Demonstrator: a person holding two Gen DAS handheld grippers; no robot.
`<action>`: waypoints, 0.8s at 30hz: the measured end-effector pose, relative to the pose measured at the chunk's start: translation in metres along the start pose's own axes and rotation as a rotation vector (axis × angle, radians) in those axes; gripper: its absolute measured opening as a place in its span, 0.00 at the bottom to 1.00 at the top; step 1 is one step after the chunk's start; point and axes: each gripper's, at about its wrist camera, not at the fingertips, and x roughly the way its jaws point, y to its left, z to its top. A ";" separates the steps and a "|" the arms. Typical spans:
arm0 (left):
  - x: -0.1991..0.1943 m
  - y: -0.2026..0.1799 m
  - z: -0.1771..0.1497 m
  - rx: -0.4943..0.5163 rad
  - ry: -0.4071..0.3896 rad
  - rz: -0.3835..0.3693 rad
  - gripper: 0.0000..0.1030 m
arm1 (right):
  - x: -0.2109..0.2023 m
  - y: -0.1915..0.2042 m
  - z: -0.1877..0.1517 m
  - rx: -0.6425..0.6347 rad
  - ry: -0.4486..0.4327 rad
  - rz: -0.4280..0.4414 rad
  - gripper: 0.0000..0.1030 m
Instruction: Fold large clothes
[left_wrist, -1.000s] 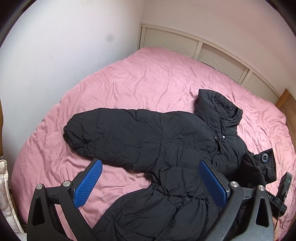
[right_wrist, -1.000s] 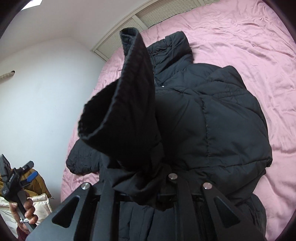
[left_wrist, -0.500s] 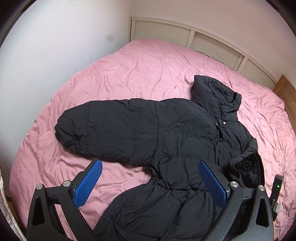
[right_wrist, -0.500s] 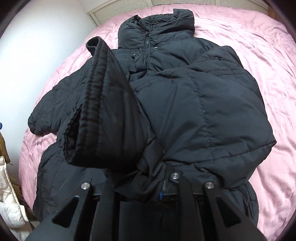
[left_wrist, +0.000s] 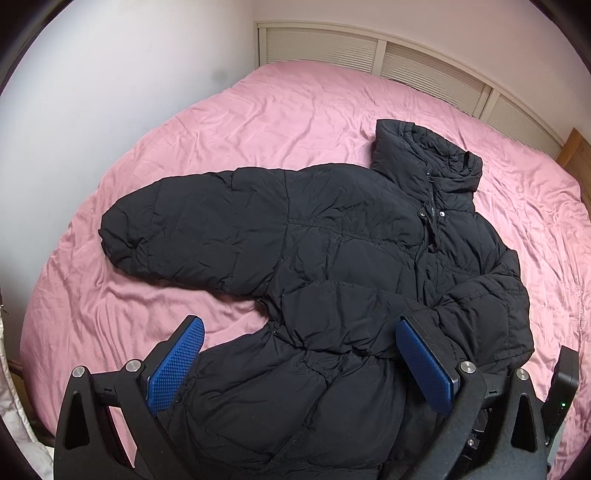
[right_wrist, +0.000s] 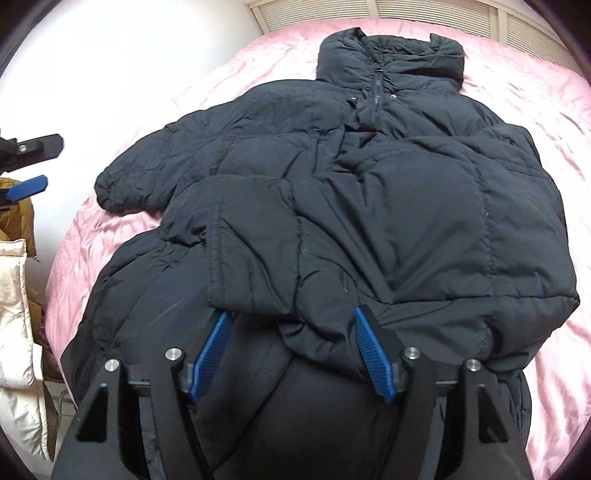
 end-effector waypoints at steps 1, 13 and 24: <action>0.002 -0.005 -0.003 -0.004 0.005 0.001 0.99 | -0.003 0.000 0.003 -0.016 0.000 0.021 0.65; 0.041 -0.103 -0.021 0.018 0.038 -0.032 0.99 | -0.068 -0.080 0.028 -0.031 -0.078 -0.046 0.65; 0.100 -0.169 -0.034 0.018 0.048 -0.014 0.99 | -0.047 -0.161 0.071 0.025 -0.103 -0.141 0.65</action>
